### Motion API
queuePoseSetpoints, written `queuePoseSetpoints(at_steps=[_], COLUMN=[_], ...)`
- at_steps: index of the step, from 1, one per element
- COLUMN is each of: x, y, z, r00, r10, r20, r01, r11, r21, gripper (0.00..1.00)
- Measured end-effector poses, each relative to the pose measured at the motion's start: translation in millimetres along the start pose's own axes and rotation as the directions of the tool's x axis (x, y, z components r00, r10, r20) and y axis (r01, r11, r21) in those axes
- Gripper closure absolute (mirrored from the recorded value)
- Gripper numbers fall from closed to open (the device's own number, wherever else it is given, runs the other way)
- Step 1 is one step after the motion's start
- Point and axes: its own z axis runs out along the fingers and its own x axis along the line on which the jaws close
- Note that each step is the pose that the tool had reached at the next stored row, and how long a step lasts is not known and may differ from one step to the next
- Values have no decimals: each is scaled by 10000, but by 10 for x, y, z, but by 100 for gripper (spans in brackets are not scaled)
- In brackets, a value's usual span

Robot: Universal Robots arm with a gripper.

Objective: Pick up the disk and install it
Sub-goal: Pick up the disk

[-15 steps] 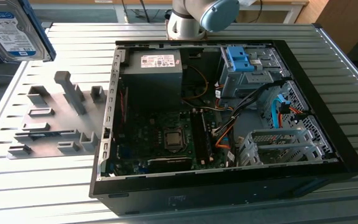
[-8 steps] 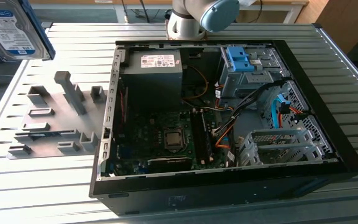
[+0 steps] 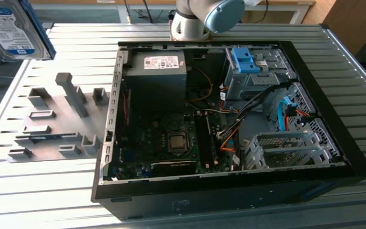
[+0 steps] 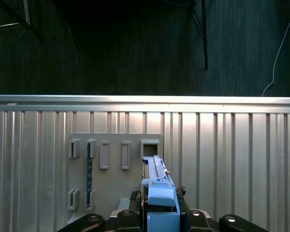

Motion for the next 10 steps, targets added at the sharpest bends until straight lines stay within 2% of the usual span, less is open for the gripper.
queuePoseSetpoints(at_steps=[10], x=[0], y=[1], z=[-52], r00=[10000], r10=[0], r20=[0], r01=[0], r11=[10000], r21=[1], gripper=[63])
